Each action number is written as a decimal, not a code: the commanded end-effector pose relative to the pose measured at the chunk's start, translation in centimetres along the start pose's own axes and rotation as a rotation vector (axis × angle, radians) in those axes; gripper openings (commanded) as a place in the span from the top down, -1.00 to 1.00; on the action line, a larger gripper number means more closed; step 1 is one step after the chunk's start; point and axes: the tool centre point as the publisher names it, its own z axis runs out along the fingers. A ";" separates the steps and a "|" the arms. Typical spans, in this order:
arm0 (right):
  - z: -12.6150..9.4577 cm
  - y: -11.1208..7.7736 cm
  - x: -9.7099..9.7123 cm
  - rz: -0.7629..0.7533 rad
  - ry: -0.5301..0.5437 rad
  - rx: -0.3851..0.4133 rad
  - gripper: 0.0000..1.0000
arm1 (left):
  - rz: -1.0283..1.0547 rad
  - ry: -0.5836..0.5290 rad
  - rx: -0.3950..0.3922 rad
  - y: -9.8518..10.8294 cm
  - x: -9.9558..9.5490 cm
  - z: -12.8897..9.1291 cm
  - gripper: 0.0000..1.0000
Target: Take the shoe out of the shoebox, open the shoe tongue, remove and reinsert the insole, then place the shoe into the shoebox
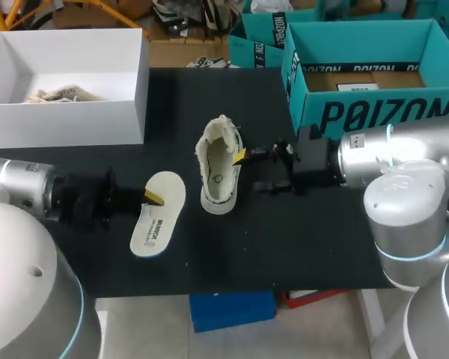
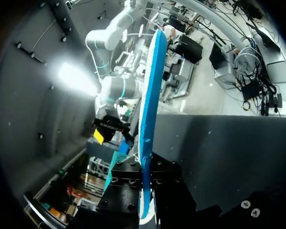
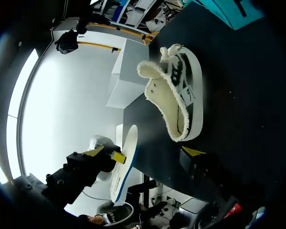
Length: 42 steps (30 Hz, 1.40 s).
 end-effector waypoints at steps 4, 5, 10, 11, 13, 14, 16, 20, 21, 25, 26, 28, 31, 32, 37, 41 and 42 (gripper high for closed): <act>-3.9 -2.0 0.6 0.006 -0.067 -0.072 -1.00 | -0.023 0.033 0.009 -1.8 0.7 -1.4 1.00; -4.2 -2.2 0.7 0.007 -0.074 -0.074 -1.00 | -0.030 0.038 0.018 -1.9 0.9 -1.4 1.00; -5.9 -3.0 1.4 0.006 -0.112 -0.093 -1.00 | -0.046 0.058 0.043 -2.6 1.6 -1.3 1.00; -6.3 -3.1 1.5 0.007 -0.117 -0.097 -1.00 | -0.050 0.063 0.050 -2.8 1.7 -1.2 1.00; -7.0 -3.3 1.7 0.007 -0.134 -0.106 -1.00 | -0.055 0.071 0.062 -2.9 1.8 -1.0 1.00; -7.4 -3.4 1.9 0.006 -0.142 -0.111 -1.00 | -0.059 0.078 0.072 -3.0 1.8 -0.9 1.00; -7.9 -3.6 2.2 0.005 -0.154 -0.117 -1.00 | -0.059 0.085 0.079 -3.1 1.9 -0.7 1.00; -8.6 -4.0 3.0 0.000 -0.178 -0.127 -1.00 | -0.048 0.109 0.113 -3.5 1.5 -0.3 1.00; -8.6 -4.0 3.0 0.000 -0.178 -0.127 -1.00 | -0.043 0.120 0.122 -3.6 1.3 -0.1 1.00; -8.6 -4.0 3.0 0.000 -0.178 -0.127 -1.00 | -0.028 0.192 0.167 -3.8 0.8 0.6 1.00; -8.6 -4.0 3.0 0.000 -0.178 -0.127 -1.00 | -0.023 0.219 0.178 -3.8 0.7 0.8 1.00; -8.6 -4.0 3.0 0.000 -0.178 -0.127 -1.00 | -0.016 0.271 0.198 -3.7 0.2 1.3 1.00; -8.6 -4.0 3.0 0.000 -0.178 -0.127 -1.00 | -0.016 0.352 0.216 -3.3 -0.5 1.9 1.00; -8.6 -4.0 3.0 0.000 -0.178 -0.127 -1.00 | -0.009 0.383 0.208 -3.0 -0.7 2.0 1.00; -8.6 -4.0 3.0 0.000 -0.178 -0.127 -1.00 | 0.011 0.444 0.190 -1.2 -2.0 2.7 1.00; -8.6 -4.0 3.0 0.000 -0.178 -0.127 -1.00 | 0.005 0.487 0.184 0.1 -1.9 3.6 1.00; -8.6 -4.0 3.0 0.000 -0.178 -0.127 -1.00 | 0.006 0.499 0.183 0.4 -1.8 3.8 1.00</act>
